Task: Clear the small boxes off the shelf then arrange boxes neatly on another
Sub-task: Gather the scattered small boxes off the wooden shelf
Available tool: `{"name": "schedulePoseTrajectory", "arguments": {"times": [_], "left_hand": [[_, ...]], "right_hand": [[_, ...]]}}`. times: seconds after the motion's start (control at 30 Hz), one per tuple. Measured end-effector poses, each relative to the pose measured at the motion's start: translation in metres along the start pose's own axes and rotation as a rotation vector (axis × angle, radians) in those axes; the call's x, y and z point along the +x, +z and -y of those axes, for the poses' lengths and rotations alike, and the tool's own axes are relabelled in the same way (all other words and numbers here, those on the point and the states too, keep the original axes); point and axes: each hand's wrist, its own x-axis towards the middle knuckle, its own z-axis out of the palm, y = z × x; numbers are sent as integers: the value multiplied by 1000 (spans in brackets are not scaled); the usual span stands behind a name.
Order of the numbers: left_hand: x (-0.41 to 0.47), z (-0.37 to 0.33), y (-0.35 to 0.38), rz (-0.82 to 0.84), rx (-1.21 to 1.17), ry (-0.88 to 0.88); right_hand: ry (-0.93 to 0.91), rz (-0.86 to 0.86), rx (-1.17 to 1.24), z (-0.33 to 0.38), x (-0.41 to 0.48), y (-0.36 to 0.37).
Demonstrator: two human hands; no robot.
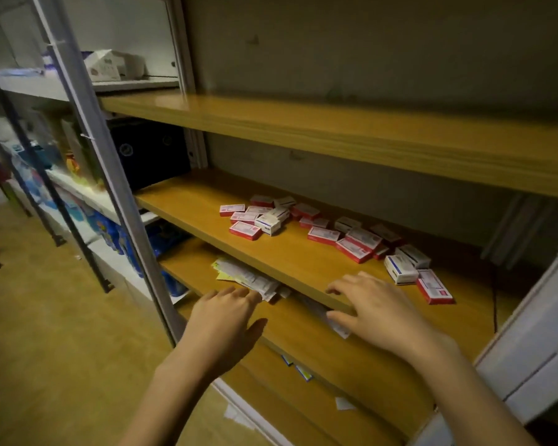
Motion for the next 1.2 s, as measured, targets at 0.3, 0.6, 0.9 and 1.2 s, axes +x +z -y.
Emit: {"name": "schedulePoseTrajectory", "arguments": {"times": [0.3, 0.6, 0.9, 1.2], "left_hand": [[113, 61, 19, 28, -83, 306], [193, 90, 31, 25, -171, 529], [235, 83, 48, 33, -196, 593], [257, 72, 63, -19, -216, 601]], "right_hand": [[338, -5, -14, -9, 58, 13], [664, -82, -68, -15, 90, 26], [865, -27, -155, -80, 129, 33], [793, -36, -313, -100, 134, 38]]}}
